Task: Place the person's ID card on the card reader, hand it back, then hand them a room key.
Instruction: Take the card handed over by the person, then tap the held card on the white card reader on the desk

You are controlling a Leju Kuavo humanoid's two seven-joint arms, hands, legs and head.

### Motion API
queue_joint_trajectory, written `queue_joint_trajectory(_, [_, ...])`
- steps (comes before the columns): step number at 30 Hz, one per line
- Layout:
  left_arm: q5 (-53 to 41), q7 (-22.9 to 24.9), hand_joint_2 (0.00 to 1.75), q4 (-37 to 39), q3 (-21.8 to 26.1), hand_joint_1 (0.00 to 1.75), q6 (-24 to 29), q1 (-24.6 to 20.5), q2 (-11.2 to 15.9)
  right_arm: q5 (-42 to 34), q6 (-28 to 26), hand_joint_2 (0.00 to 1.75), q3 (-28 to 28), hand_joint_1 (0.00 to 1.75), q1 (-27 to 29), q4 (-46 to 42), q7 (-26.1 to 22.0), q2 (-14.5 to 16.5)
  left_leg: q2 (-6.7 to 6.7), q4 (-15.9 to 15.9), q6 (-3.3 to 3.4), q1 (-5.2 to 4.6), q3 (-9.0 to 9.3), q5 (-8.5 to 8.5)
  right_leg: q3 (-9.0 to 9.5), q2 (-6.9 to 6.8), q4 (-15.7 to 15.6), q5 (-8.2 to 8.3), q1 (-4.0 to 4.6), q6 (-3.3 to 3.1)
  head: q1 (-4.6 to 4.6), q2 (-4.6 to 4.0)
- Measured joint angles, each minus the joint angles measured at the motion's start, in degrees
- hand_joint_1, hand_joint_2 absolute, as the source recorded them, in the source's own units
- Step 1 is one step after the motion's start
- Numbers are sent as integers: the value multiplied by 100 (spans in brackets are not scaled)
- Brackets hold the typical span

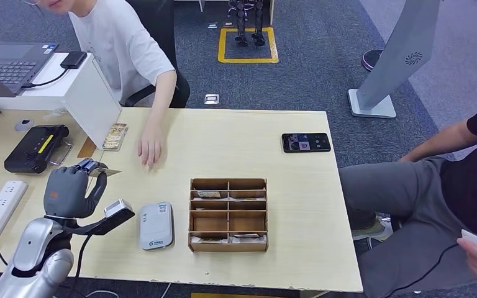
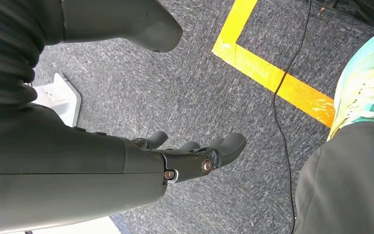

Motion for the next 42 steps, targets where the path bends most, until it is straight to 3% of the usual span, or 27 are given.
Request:
queue_joint_trajectory(5, [757,-549,175,-2,47,175,64,1,-27,-2,4,175,54,0,-1,1,-4,-2,0,0,0,-1,0,0,0,0,0,0,0,0,0,0])
queue_joint_trajectory(12, [2739,-834,175,-363,33,175,-1722,114,-189,-121,-99,175,67,0,12,15,1,-13,1,1,0,-2,-1,0,0,1,0,0,0,1,0,0])
queue_joint_trajectory(19, [3002,-973,175,-784,-122,175,-2257,265,-221,-134,-114,175,67,0,33,44,16,-75,0,2,1,-2,-1,-1,-1,0,-1,0,0,1,0,0])
queue_joint_trajectory(22, [3459,-970,175,-874,-257,175,-2877,308,-233,-164,-120,175,67,0,33,62,57,-101,0,1,1,-2,-1,-1,-1,0,0,0,0,1,0,0])
queue_joint_trajectory(25, [3931,-673,175,-934,-501,175,-3331,430,-317,-249,-163,175,64,0,34,87,66,-139,0,2,1,-3,0,-1,-1,0,0,0,0,1,0,0])
queue_joint_trajectory(33, [3423,29,175,-883,-1329,175,-2903,619,-546,-409,-264,175,7,0,13,138,117,-243,-3,3,2,-4,-3,-2,-1,-5,-1,0,-1,2,1,0])
queue_joint_trajectory(42, [3266,93,175,-763,-1584,175,-2804,617,-703,-415,-295,175,-9,0,2,140,117,-267,-4,3,1,-2,-2,-1,-1,-6,-1,0,-1,2,0,0])
